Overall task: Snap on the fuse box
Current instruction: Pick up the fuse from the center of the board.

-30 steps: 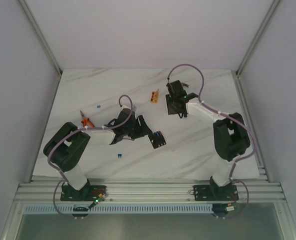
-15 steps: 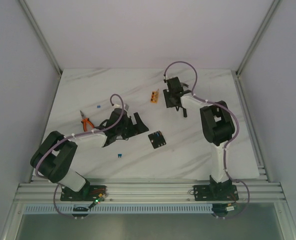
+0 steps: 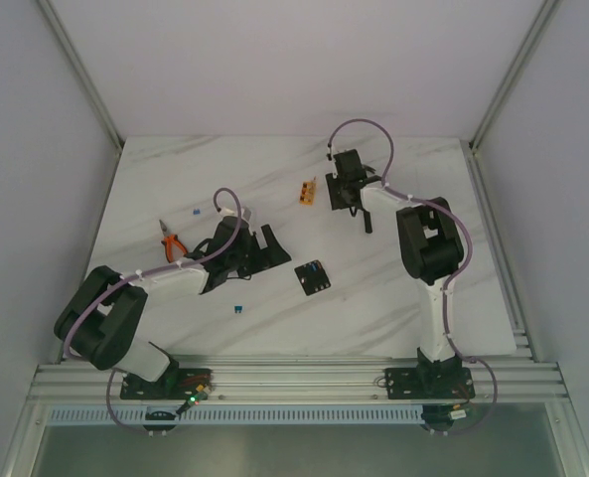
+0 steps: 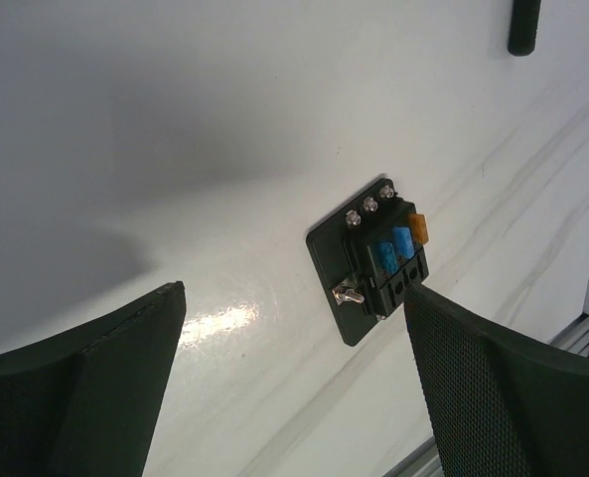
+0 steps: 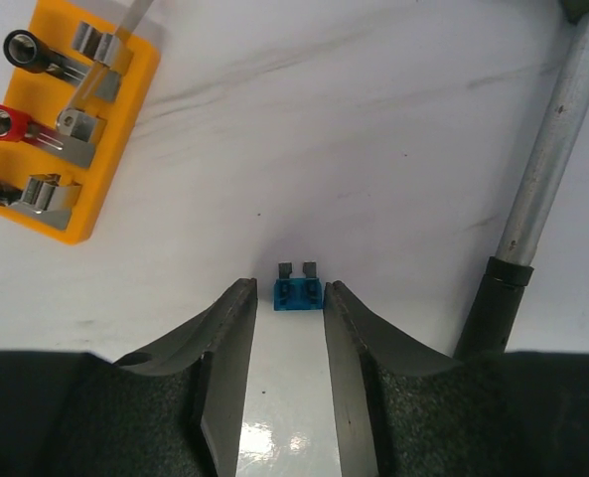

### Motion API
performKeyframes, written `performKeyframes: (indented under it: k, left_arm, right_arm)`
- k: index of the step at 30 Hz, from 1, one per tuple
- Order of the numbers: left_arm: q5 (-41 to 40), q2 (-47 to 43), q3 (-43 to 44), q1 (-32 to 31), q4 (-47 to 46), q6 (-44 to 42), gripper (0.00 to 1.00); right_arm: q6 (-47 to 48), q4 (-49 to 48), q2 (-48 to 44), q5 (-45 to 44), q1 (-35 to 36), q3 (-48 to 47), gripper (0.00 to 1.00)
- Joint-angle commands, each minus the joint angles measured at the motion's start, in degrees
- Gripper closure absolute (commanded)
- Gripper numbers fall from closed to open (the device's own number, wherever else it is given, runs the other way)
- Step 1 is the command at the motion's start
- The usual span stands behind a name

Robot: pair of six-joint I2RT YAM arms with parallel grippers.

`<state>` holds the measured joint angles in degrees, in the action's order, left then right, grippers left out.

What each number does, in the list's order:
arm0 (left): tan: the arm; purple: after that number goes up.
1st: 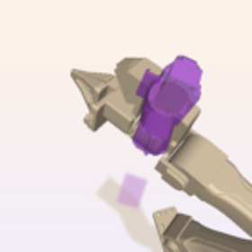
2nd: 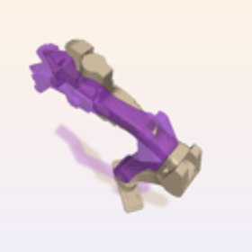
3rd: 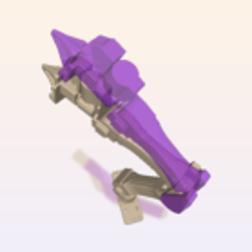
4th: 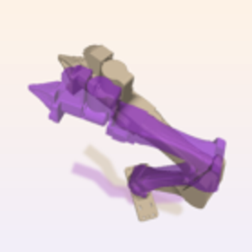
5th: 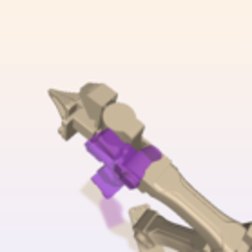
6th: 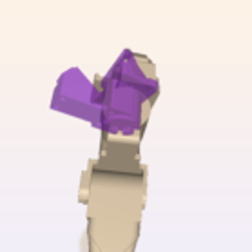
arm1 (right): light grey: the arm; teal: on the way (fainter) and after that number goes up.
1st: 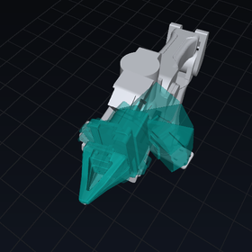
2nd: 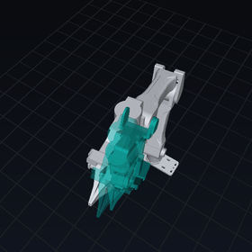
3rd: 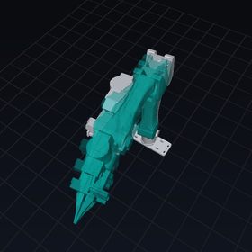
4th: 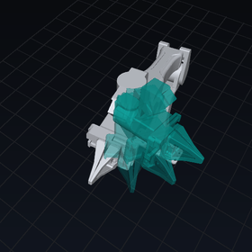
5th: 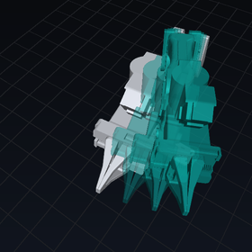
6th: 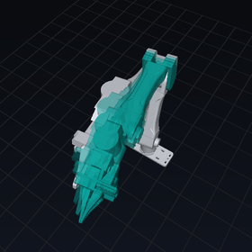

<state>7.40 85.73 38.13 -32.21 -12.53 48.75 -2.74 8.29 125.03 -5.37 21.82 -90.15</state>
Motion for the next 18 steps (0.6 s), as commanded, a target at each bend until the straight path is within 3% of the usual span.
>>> performKeyframes:
  k: [1,18]
  left_arm:
    - [-0.77,-1.12,-0.74,0.35,1.23,-0.94,0.0]
    - [-0.28,-1.71,-1.36,0.41,1.29,-0.31,0.0]
  right_arm:
    - [-0.05,0.05,1.21,1.68,-0.2,-1.76,0.61]
    - [-1.87,2.7,1.61,-2.69,-0.21,-0.94,0.71]
